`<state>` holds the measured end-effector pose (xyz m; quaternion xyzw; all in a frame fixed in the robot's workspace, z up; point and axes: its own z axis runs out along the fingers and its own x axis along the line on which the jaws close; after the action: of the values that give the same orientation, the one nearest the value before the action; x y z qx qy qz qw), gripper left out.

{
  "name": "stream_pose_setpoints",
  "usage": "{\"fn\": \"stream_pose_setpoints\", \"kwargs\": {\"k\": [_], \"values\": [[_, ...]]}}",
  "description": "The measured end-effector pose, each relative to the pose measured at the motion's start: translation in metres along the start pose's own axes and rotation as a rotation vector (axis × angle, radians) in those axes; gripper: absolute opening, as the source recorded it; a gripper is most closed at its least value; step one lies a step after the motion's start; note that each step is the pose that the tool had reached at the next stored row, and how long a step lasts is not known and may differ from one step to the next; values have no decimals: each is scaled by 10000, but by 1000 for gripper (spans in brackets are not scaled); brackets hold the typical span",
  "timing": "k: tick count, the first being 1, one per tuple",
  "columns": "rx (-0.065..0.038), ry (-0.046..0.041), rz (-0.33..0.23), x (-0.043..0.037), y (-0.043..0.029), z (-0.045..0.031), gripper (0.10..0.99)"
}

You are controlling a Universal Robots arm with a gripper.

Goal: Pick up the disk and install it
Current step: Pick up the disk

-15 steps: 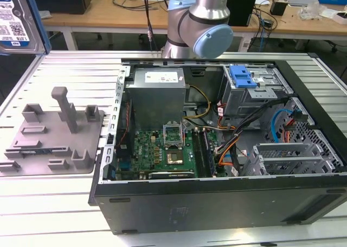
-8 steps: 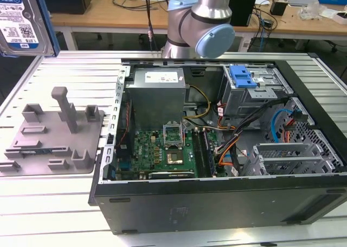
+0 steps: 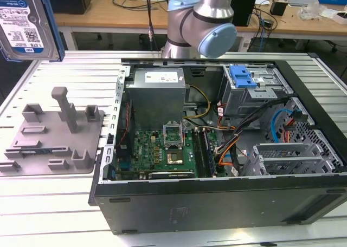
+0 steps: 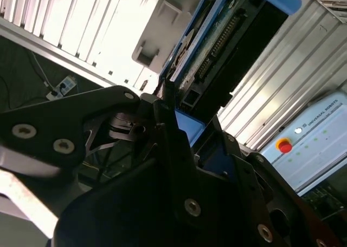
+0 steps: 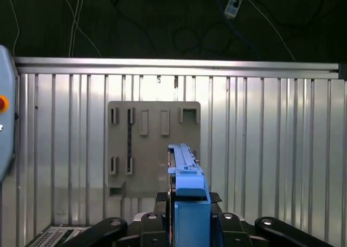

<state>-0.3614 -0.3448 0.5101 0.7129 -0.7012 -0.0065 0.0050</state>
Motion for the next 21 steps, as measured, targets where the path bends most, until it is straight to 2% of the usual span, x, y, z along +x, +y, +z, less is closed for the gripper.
{"fn": "stream_pose_setpoints", "kwargs": {"k": [4, 6, 11, 12, 13, 16, 19, 21], "values": [[-62, 4, 1, 71, -145, -7, 369], [-115, 7, 3, 130, -273, -13, 369], [-180, 8, 1, 229, -485, -18, 369], [-197, 8, 4, 258, -549, -19, 369], [-226, 8, 2, 307, -666, -21, 369], [-266, 7, 2, 367, -825, -24, 369], [-330, 6, 2, 451, -1069, -28, 369], [-362, 6, 4, 489, -1180, -30, 369]]}}
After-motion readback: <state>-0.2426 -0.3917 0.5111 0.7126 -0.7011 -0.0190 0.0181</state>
